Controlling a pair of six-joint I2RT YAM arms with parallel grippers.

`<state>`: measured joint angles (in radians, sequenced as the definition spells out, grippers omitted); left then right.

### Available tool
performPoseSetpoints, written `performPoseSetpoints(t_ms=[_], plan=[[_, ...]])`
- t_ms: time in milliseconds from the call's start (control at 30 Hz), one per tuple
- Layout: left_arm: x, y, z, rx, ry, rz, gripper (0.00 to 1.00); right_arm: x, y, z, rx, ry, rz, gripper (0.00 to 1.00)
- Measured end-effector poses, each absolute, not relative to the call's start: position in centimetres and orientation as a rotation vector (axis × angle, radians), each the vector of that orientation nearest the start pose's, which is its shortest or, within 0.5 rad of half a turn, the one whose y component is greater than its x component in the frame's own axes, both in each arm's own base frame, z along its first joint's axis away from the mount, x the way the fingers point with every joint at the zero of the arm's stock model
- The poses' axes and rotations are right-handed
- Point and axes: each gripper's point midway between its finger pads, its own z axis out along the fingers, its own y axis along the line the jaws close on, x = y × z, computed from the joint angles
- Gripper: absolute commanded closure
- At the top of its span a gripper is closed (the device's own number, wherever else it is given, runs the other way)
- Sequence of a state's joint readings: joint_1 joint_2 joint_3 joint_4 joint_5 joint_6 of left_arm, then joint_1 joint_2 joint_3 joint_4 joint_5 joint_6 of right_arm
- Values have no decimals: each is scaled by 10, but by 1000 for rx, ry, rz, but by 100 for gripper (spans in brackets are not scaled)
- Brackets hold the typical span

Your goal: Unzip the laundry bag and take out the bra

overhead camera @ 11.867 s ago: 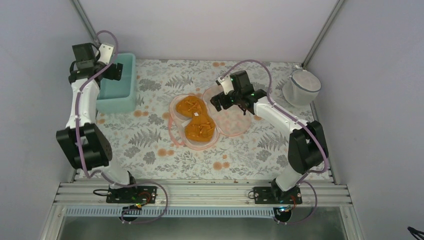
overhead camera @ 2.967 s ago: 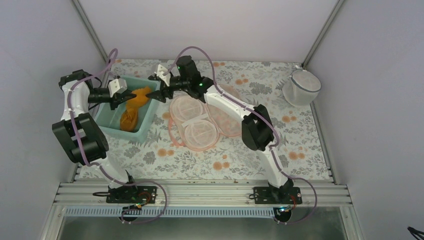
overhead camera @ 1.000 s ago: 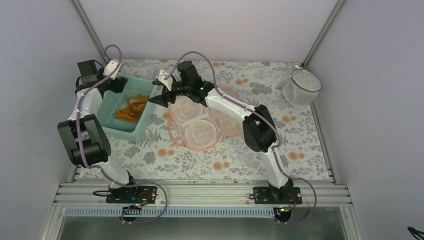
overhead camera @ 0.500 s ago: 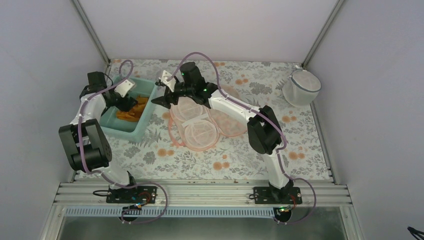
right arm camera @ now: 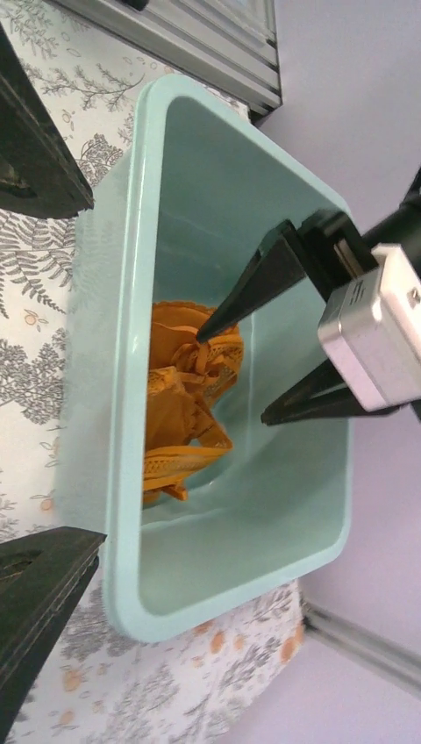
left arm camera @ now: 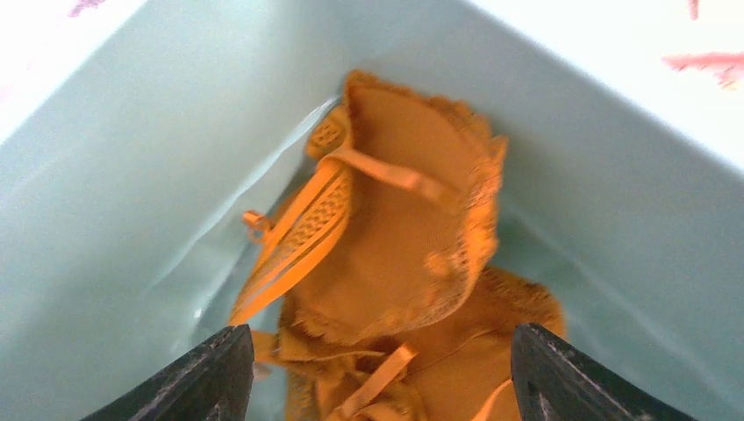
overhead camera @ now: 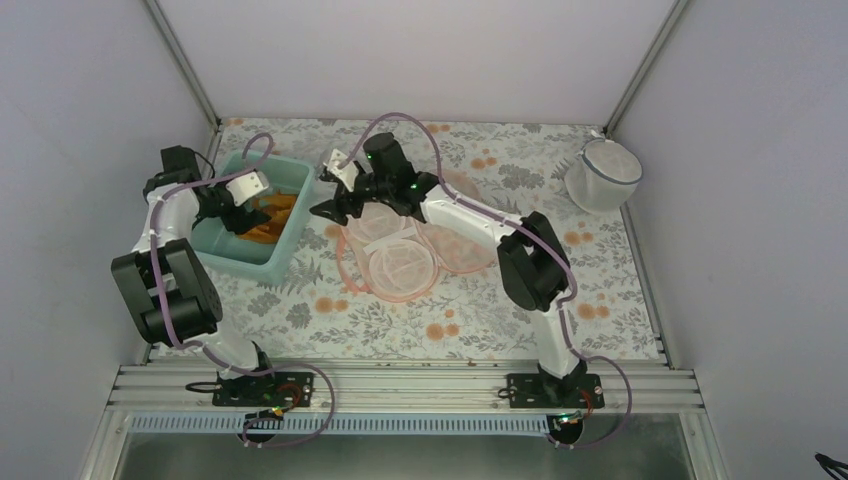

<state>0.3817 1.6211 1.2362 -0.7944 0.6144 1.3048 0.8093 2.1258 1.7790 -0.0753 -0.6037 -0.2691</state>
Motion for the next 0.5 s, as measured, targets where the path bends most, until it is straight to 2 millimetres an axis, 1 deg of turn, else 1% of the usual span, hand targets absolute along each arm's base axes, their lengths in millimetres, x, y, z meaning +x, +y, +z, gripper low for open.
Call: performPoseSetpoints(t_ms=[67,133,167,233,267,333,367,400,433,500], plan=[[371,35,144,1214,2109,-205,27,352,499,222,-1331,1557,932,10],[371,29,151,1186,2120,-242,26,360,488,224,-1266,1627,902,10],[373,28,156,1171,2122,-249,26,367,479,225,-1221,1667,877,10],[381,27,171,1132,2115,-243,26,382,453,226,-1115,1761,813,10],[385,25,179,1113,2112,-240,26,392,434,225,-1046,1815,774,10],[393,23,196,1075,2106,-229,26,411,387,221,-893,1926,701,10],[397,19,206,1059,2098,-223,26,420,360,217,-809,1974,668,10],[400,14,215,1049,2087,-220,26,430,326,210,-710,2031,622,10],[403,6,223,1048,2078,-218,25,438,297,202,-624,2079,582,10],[402,-17,235,1066,2056,-226,20,450,247,182,-481,2161,508,10]])
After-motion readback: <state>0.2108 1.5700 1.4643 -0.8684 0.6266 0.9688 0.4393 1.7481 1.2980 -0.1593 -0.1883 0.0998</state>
